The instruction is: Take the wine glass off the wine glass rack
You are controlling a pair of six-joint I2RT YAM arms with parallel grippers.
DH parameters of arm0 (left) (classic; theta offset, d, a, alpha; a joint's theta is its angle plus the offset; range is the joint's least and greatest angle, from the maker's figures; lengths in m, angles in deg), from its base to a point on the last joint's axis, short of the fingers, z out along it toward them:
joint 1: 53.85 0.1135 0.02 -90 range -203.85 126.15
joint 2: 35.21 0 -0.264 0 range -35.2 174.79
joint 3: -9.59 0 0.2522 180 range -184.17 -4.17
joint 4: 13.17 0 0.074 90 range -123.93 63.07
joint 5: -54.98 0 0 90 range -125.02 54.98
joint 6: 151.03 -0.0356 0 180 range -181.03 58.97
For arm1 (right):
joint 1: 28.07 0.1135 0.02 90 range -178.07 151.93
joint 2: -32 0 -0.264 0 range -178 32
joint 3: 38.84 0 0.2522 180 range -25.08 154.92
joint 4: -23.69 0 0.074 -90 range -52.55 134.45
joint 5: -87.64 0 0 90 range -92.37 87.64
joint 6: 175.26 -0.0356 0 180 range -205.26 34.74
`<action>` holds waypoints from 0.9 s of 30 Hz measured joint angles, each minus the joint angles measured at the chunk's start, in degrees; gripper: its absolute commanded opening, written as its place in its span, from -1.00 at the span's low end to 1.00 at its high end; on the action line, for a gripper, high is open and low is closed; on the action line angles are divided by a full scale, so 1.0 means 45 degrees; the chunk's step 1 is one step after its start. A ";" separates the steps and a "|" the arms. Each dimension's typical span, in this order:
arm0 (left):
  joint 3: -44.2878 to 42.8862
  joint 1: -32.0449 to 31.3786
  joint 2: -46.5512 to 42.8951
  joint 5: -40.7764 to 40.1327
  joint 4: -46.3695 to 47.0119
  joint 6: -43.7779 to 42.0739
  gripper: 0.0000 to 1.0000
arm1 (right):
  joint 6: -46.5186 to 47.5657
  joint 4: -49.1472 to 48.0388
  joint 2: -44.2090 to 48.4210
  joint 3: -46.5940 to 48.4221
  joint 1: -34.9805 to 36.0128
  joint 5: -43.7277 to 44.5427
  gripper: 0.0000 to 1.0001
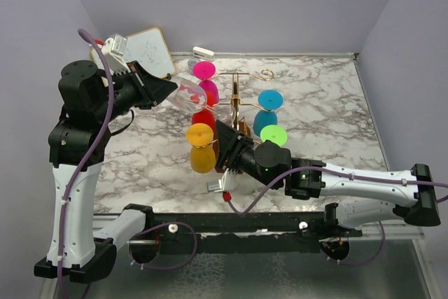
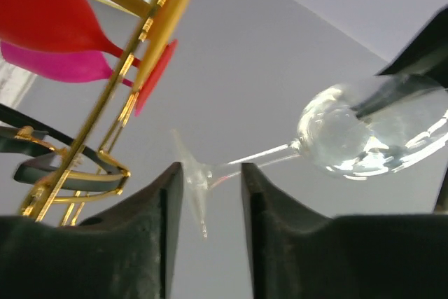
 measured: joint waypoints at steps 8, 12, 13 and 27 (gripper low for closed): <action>-0.0024 -0.0087 0.0034 -0.0078 0.0015 -0.0092 -1.00 | -0.0180 -0.0831 0.0860 -0.0068 0.0005 0.0053 0.74; -0.0189 -0.0136 0.0243 -0.0126 -0.0010 -0.0097 -1.00 | -0.0257 -0.1044 0.1107 -0.0136 0.0015 0.0053 0.99; -0.0277 -0.0136 0.0316 -0.0185 -0.0015 -0.0102 -1.00 | -0.0267 -0.1083 0.1156 -0.0185 0.0010 0.0053 0.99; -0.2798 -0.0136 0.0962 -0.2531 -0.0010 -0.0379 -1.00 | -0.0631 -0.1263 0.1928 -0.0996 0.0005 0.0107 0.99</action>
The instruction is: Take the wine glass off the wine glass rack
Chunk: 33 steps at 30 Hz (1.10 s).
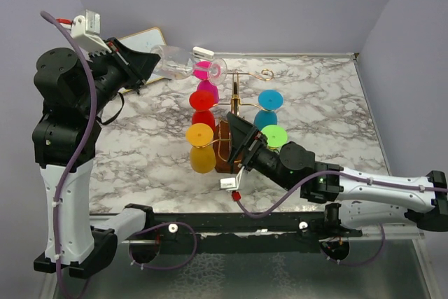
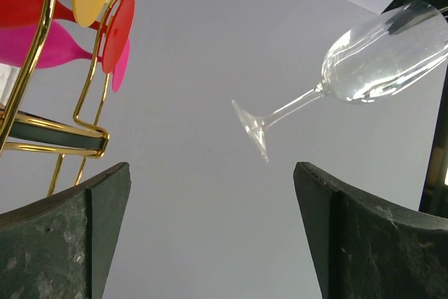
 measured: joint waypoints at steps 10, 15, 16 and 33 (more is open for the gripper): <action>-0.1749 0.0000 0.1953 -0.2594 0.0005 -0.1219 -1.00 | -0.0889 -0.1117 0.0185 -0.0466 -0.0092 0.0821 0.99; -0.0923 0.0044 0.3225 -0.3793 0.0131 -0.1948 -1.00 | -0.2166 -0.2025 -0.0491 0.0355 -0.0233 0.1433 0.99; -0.0670 0.0117 0.3439 -0.3973 0.0121 -0.2103 -1.00 | -0.2550 -0.2127 -0.0821 0.0835 -0.0321 0.1496 0.99; 0.1778 0.3225 0.4488 -0.5051 0.0903 -0.3099 -1.00 | -1.4770 0.3016 -0.6985 1.3158 -0.5129 0.3521 -0.73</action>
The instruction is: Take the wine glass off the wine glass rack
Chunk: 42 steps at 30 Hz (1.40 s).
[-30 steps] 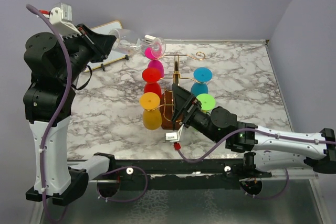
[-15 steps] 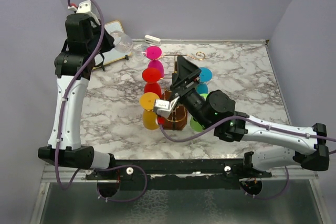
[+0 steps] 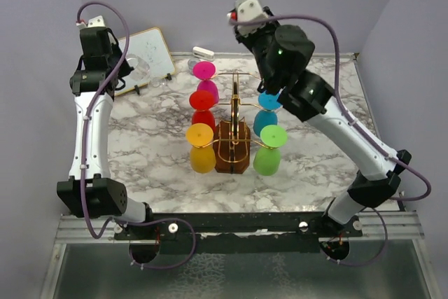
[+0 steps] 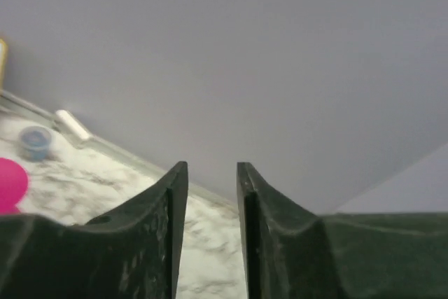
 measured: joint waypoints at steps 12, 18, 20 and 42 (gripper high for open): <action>0.2506 -0.0151 0.0651 -0.2108 -0.0010 -0.0685 -1.00 | -0.9627 0.6572 0.0646 -0.0379 -0.5673 -0.4333 -0.97; 0.3225 -0.1049 0.0699 -0.4046 0.0423 -0.1107 -1.00 | -1.0972 0.6635 0.1885 -0.3123 -0.5484 -0.5901 -0.97; 0.3551 -0.1336 0.0699 -0.4590 0.0792 -0.1209 -1.00 | -1.1249 0.6620 0.2239 -0.3599 -0.5484 -0.6353 -0.97; 0.4813 -0.1496 0.1069 -0.5493 0.2327 -0.1180 -0.84 | -1.2084 0.6139 0.4779 -0.6217 -0.5581 -0.6965 -0.84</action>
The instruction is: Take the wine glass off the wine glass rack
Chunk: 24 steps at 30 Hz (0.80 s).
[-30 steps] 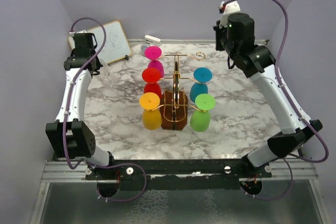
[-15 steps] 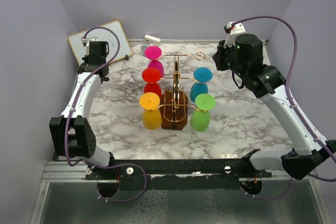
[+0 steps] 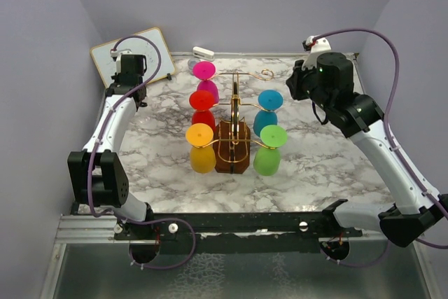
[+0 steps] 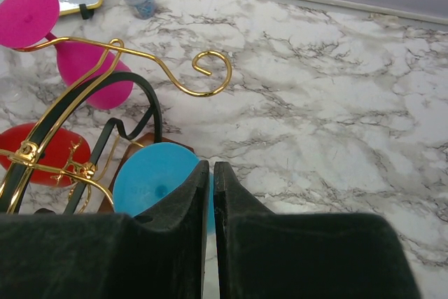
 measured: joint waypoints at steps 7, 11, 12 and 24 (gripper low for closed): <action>0.0000 0.0063 0.0306 0.0209 -0.0010 0.0151 -0.63 | 0.0000 0.0000 0.0257 0.0000 -0.0024 0.0005 -0.96; -0.0029 0.0160 0.0325 0.0359 -0.0024 0.0262 -0.36 | -0.0005 0.0000 0.0330 -0.0005 -0.0024 0.0010 -0.92; -0.0083 0.0189 0.0330 0.0398 -0.0024 0.0277 -0.29 | 0.0000 0.0000 0.0345 -0.0005 -0.0024 0.0010 -0.91; -0.0350 0.0335 0.0131 0.0539 -0.0121 0.0520 -0.21 | -0.0005 0.0005 0.0457 -0.0131 -0.0024 0.0019 -0.81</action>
